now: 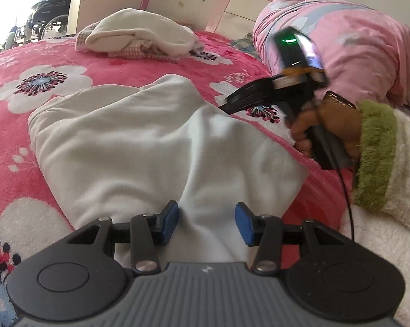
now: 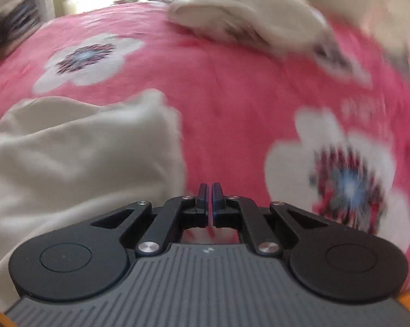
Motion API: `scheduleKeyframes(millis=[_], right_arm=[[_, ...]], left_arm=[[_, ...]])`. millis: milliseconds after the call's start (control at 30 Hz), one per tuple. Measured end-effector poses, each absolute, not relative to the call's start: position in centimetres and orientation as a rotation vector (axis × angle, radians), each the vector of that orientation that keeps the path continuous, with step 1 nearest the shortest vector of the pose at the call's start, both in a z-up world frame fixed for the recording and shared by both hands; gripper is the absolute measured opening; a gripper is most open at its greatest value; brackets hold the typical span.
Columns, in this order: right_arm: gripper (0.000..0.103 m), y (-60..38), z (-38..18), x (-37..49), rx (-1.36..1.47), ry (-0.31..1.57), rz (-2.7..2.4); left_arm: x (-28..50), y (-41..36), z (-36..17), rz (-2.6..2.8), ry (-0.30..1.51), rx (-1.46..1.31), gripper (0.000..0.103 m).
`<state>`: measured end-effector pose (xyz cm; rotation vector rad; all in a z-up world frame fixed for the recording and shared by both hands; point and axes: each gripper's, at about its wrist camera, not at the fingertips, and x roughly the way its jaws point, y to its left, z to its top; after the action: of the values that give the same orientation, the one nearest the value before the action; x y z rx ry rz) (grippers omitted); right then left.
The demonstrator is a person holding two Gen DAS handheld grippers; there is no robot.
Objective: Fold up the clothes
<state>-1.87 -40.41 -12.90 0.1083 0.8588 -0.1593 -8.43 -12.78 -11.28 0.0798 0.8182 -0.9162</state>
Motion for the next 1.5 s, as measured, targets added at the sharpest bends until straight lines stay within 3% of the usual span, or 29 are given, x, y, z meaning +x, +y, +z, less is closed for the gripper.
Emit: scheduleKeyframes(millis=[200, 267, 333, 433, 467, 500, 667, 867, 1033, 1200, 1300, 1400, 1500], right_arm=[[0.009, -44.9, -9.4, -7.4, 0.570, 0.714, -0.025], [0.036, -44.9, -9.3, -8.2, 0.639, 0.757, 0.053], [0.047, -44.0, -9.9, -8.8, 0.655, 0.830, 0.103], [0.043, -42.3, -11.6, -8.9, 0.621, 0.934, 0.156], [0.016, -41.5, -12.1, -8.9, 0.598, 0.966, 0.171], [0.001, -40.7, -12.2, -9.2, 0.557, 0.995, 0.172], [0.002, -38.1, -8.8, -11.1, 0.347, 0.924, 0.099], [0.003, -38.5, -12.6, -10.3, 0.325, 1.025, 0.003], [0.015, -38.0, -9.8, -11.6, 0.271, 0.972, -0.084], [0.015, -35.7, -5.9, -13.7, 0.113, 0.927, -0.002], [0.013, -34.1, -7.0, -13.1, 0.018, 1.012, 0.114], [0.011, -34.0, -11.7, -12.0, -0.157, 1.209, 0.068], [0.011, -35.3, -11.5, -12.4, -0.122, 1.243, 0.025]], left_arm=[[-8.7, -12.7, -11.3, -0.918, 0.813, 0.086, 0.049], [-8.8, -12.9, -11.2, -0.915, 0.806, 0.097, 0.049], [-9.1, -12.8, -11.2, -0.912, 0.801, 0.102, 0.049], [-9.4, -12.7, -11.1, -0.910, 0.795, 0.105, 0.049], [-9.4, -12.6, -11.0, -0.911, 0.795, 0.103, 0.049], [-9.5, -12.4, -10.9, -0.914, 0.796, 0.097, 0.049], [-9.7, -11.5, -10.4, -0.960, 0.808, 0.048, 0.049], [-9.9, -12.1, -11.4, -0.991, 0.816, 0.074, 0.049], [-9.8, -11.4, -11.7, -0.994, 0.831, 0.027, 0.049], [-10.0, -11.2, -12.0, -0.997, 0.828, 0.000, 0.049], [-10.0, -11.0, -12.0, -0.999, 0.825, -0.005, 0.049], [-10.1, -10.2, -11.7, -1.005, 0.839, -0.019, 0.047], [-10.3, -8.3, -10.8, -1.005, 0.842, -0.031, 0.046]])
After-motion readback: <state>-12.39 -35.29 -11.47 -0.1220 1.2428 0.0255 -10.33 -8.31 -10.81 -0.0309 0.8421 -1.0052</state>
